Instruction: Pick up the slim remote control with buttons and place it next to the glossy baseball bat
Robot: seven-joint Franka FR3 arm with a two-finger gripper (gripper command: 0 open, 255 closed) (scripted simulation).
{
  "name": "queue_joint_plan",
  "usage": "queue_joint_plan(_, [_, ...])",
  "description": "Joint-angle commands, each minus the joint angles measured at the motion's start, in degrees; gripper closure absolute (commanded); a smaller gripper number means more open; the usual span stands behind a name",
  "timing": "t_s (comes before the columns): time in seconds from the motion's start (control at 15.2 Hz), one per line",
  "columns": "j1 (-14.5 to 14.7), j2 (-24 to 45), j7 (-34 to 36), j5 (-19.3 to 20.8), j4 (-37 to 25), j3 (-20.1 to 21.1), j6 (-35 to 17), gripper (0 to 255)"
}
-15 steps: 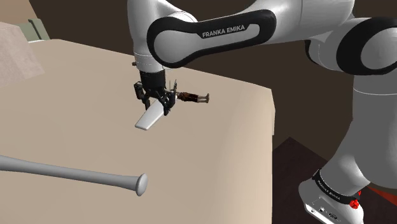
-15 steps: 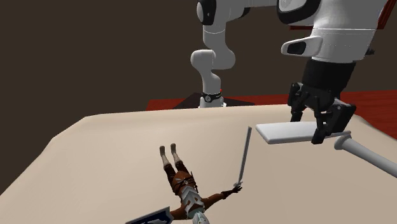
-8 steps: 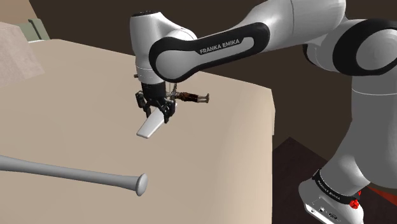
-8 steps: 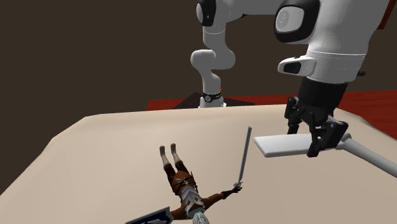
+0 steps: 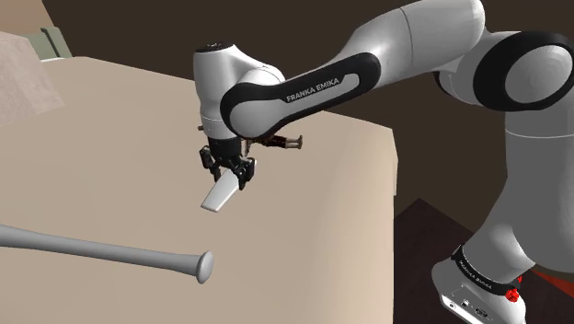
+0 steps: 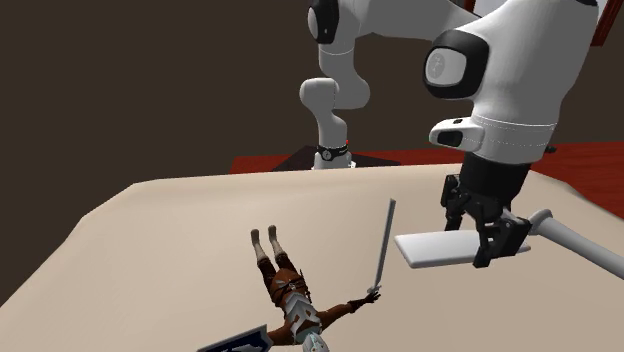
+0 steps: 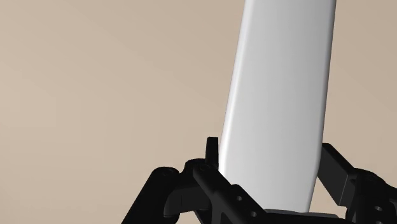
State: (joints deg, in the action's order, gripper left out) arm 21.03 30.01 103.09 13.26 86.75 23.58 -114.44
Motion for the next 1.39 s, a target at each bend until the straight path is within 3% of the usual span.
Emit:
queue_joint_plan(0.0, [0.1, 0.6, 0.2, 0.3, 0.6, -0.2, -1.2, 255])
queue_joint_plan(0.33, [0.2, 2.1, 0.7, 1.0, 2.3, -0.6, -4.3, 255])
queue_joint_plan(0.86, [0.2, 2.2, 0.7, 1.1, 2.4, -0.6, -4.5, 255])
queue_joint_plan(0.92, [0.2, 2.2, 0.7, 1.1, 2.4, -0.6, -4.5, 0])
queue_joint_plan(1.32, [0.1, 1.4, 0.5, 0.7, 1.6, -0.4, -3.0, 0])
